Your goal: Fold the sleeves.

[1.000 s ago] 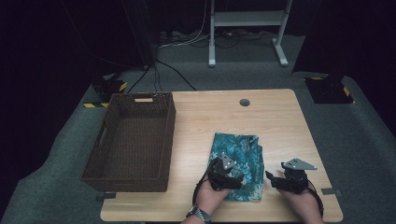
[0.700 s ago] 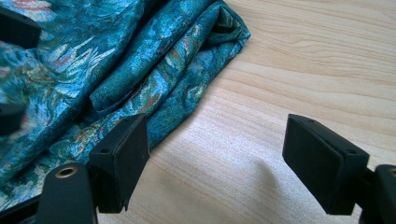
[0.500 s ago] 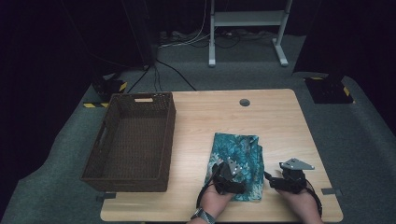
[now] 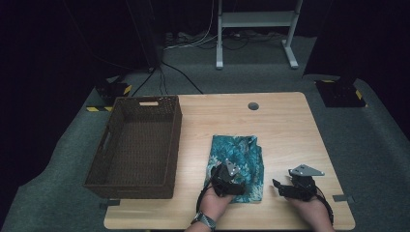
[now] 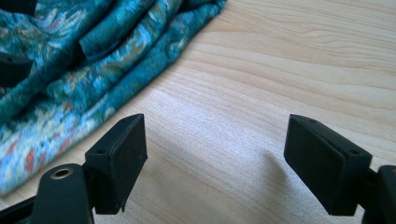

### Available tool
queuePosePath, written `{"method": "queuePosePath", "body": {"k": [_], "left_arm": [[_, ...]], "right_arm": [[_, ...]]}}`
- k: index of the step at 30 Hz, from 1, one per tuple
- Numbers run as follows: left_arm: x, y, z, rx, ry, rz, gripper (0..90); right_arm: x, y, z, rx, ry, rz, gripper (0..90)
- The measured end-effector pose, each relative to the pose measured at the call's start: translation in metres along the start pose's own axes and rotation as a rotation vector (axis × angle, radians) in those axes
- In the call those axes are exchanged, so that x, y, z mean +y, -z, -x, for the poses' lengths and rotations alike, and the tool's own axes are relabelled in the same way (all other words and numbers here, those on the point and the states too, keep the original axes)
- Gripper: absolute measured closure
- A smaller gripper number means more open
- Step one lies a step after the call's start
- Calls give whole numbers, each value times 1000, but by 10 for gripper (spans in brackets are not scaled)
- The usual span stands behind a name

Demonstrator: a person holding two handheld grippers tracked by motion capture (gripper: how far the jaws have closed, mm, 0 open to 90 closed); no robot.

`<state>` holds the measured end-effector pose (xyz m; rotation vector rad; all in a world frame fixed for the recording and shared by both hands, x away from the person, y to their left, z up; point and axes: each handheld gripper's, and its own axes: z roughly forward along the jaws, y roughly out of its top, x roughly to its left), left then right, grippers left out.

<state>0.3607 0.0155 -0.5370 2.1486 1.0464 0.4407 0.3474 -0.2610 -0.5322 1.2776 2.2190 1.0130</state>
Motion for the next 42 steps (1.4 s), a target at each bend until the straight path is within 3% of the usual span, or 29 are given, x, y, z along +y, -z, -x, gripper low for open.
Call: {"method": "queuePosePath", "body": {"k": [16,22,34,42], "left_arm": [[-10,11,-52,84,82,-4,138],[-11,11,-69,105,94,-10,132],[-12,11,-89,132,119,-2,122],[-13,12,-96,105,93,-5,123]], "right_arm": [[-1,-2,-2,14,0,-18,206],[-2,-4,-2,20,1,-29,200],[-3,-5,-3,19,4,-29,186],[-3,-5,-3,19,8,-27,184]]}}
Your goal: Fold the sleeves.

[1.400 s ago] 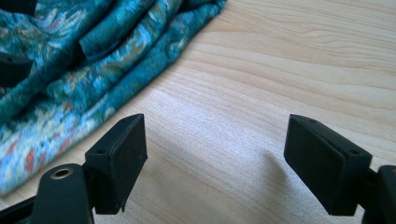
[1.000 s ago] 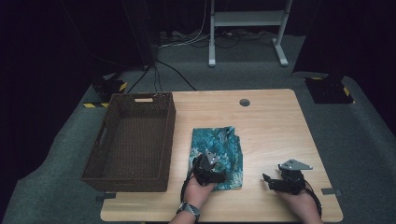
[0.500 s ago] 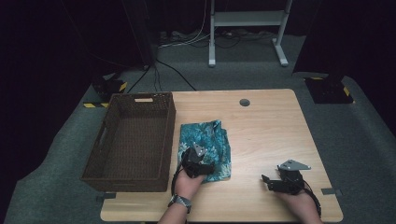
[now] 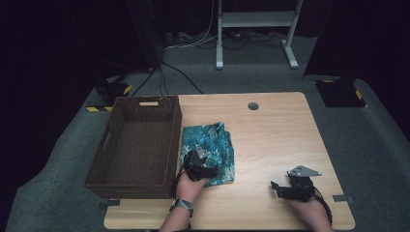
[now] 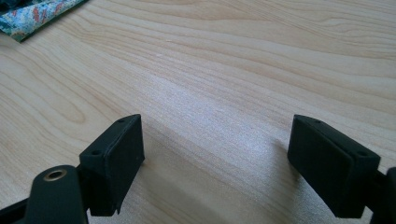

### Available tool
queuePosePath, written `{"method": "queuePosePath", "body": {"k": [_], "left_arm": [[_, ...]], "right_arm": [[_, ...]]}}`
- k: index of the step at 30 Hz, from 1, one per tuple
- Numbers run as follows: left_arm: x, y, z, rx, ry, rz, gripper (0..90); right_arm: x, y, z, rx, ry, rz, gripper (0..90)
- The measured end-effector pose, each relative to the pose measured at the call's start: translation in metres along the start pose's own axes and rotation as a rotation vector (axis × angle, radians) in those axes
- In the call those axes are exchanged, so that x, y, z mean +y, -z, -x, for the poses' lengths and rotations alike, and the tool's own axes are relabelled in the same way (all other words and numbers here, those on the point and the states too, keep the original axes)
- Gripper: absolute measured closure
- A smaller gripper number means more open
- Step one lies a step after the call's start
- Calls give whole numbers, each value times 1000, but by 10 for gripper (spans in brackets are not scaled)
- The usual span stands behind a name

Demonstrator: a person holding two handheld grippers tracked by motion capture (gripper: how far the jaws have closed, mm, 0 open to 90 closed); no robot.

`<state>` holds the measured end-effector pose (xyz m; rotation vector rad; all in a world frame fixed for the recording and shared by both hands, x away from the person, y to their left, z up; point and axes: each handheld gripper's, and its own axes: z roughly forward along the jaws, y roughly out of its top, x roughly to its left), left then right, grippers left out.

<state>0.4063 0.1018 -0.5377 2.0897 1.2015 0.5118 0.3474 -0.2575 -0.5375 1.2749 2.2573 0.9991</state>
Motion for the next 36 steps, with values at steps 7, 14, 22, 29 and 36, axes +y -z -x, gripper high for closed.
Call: {"method": "queuePosePath", "body": {"k": [7,14,22,29,36], "left_arm": [[0,0,-2,1,3,-2,122],[7,11,8,-51,23,74,76],[13,19,57,-164,-56,109,43],[-1,13,105,-231,-156,51,10],[-10,6,120,-200,-218,-5,0]], "right_arm": [[0,0,0,1,1,1,183],[0,0,0,3,1,0,181],[0,0,0,6,5,-2,160],[-1,-2,-3,2,30,-6,99],[-1,-3,-4,-6,35,-21,50]]}}
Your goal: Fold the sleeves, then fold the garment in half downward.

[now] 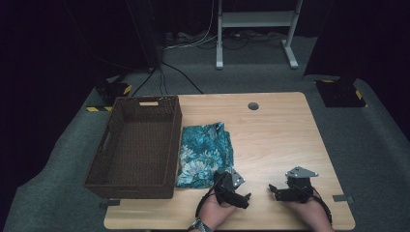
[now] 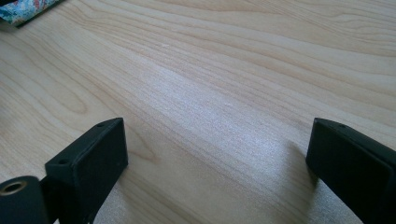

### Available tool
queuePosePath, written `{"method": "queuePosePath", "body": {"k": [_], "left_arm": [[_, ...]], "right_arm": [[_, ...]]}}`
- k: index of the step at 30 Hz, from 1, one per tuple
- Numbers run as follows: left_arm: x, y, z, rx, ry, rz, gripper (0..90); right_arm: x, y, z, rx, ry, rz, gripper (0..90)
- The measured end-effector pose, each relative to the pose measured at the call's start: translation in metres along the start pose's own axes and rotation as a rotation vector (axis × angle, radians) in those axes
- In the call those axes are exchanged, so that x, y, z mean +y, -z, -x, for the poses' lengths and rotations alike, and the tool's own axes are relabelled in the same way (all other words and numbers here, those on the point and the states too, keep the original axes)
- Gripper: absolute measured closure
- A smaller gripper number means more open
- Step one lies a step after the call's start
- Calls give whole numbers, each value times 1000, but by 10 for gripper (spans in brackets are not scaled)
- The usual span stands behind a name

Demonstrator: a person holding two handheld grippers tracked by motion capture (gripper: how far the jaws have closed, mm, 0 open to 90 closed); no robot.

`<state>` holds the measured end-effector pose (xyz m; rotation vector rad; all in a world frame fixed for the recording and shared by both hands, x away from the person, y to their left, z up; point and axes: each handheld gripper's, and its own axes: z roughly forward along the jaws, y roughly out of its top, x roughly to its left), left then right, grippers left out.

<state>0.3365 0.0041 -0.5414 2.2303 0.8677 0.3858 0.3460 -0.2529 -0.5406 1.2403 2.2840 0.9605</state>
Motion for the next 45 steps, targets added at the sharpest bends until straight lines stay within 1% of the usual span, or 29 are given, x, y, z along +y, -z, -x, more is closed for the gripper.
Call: {"method": "queuePosePath", "body": {"k": [1,2,6,27,28,29,32,34,38,39,40,41,42,45], "left_arm": [[0,-1,0,-1,10,0,0],[0,-1,1,0,11,1,0],[0,-1,2,-2,5,0,0],[1,-1,2,0,14,-1,0],[1,-1,1,-1,14,0,0],[1,-1,1,-9,28,4,0],[2,-1,-1,-16,25,1,0],[3,4,-4,-21,28,30,0],[4,7,-7,-23,17,39,0],[5,9,-10,-21,21,54,0],[5,11,-12,-24,29,59,0],[5,11,-12,-24,29,59,0],[7,13,-15,-20,38,72,0],[10,16,-18,-14,41,77,0]], "right_arm": [[0,0,0,-2,-1,-1,42],[0,0,0,-2,0,-2,40],[0,0,0,-1,2,-8,29],[0,-1,0,9,17,-12,13],[0,-1,0,9,17,-12,13],[0,-1,-1,11,19,-12,13],[0,-1,-1,15,23,-12,13],[0,-1,-1,17,23,-13,11],[1,-1,-1,17,24,-14,9],[1,-1,-1,18,23,-15,9],[1,-1,-1,18,23,-15,9],[1,-1,-1,18,23,-15,9],[1,-1,-1,18,24,-15,9],[1,-1,-1,18,24,-15,9]]}}
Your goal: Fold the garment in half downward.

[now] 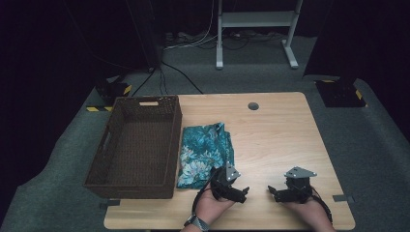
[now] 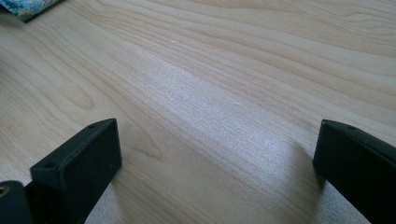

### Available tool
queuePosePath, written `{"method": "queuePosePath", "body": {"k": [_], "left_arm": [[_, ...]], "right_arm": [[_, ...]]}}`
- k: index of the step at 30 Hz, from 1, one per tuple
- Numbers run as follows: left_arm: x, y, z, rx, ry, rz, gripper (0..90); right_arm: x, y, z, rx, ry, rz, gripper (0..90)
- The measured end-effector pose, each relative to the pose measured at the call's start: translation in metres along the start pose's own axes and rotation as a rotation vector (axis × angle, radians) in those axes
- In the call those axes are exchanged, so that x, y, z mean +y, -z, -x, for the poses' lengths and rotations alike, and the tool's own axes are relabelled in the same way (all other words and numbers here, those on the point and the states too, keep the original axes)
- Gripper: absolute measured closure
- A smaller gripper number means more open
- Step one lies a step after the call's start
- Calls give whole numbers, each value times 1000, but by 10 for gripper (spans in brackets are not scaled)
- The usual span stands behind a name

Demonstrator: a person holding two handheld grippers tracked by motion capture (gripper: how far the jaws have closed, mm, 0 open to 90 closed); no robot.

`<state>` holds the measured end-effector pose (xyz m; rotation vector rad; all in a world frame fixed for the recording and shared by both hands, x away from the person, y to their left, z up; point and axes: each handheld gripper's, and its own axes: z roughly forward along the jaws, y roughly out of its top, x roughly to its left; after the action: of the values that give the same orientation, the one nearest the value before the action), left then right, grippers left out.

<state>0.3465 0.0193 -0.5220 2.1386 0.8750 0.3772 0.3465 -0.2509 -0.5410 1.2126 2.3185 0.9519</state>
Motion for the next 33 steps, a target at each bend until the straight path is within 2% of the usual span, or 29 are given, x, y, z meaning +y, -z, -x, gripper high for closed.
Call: {"method": "queuePosePath", "body": {"k": [6,11,21,28,30,33], "left_arm": [[10,5,-5,6,-7,25,0],[19,8,-8,25,-41,28,3],[34,15,-25,54,-70,36,5],[42,16,-37,68,-50,55,5],[48,16,-44,68,-30,58,3],[52,16,-48,72,-31,58,2]], "right_arm": [[0,0,0,1,2,1,9],[0,0,0,2,3,1,10],[0,0,0,5,1,2,10],[0,0,0,5,1,2,10],[0,0,0,5,1,2,10],[0,0,0,5,1,2,10]]}}
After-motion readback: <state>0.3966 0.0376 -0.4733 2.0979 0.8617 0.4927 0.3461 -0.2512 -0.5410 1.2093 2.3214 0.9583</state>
